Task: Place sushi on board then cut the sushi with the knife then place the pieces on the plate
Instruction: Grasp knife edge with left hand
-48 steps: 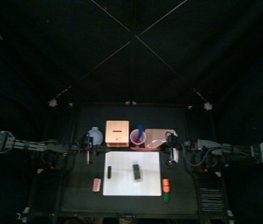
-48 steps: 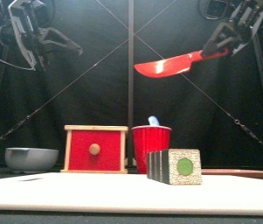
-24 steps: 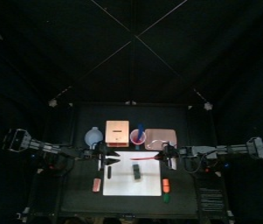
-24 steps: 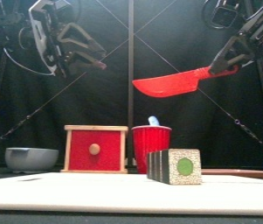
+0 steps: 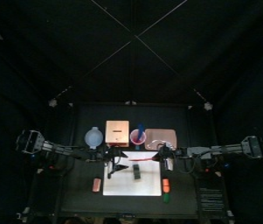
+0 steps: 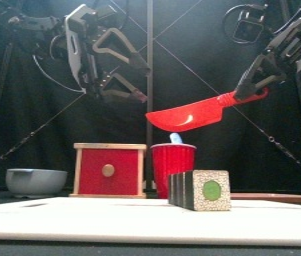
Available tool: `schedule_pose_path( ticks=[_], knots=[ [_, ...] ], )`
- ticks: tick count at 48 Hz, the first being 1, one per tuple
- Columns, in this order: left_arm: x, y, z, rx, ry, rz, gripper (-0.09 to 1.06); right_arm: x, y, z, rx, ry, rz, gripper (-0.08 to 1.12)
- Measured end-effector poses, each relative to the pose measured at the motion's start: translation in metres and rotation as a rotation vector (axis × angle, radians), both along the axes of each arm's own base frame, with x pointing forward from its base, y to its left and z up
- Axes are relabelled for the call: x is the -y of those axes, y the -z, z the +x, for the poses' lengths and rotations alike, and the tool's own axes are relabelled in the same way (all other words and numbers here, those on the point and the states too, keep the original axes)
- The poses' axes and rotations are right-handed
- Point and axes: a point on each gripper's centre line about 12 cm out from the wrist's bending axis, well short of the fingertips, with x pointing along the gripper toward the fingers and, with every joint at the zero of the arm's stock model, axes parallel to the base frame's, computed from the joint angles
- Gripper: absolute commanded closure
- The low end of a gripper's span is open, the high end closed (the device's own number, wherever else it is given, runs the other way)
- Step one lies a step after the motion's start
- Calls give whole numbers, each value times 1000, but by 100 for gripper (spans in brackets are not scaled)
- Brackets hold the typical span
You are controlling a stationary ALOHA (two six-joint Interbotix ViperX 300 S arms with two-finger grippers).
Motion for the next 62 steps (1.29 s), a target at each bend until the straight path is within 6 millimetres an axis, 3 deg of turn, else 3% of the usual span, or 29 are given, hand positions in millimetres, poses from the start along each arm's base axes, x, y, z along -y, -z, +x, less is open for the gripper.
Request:
schedule_pose_path(
  ticks=[22, 37, 62],
  knots=[
    [-15, 20, 22, -187, 16, 45, 5, -5, 0, 11, -5, -12, 8, 62],
    [-22, 31, 25, -255, 9, 48, 6, -6, 2, 14, -2, -15, 7, 62],
    [-22, 35, 27, -269, 10, 48, 41, -7, 8, 18, -11, -16, 5, 62]
  ],
)
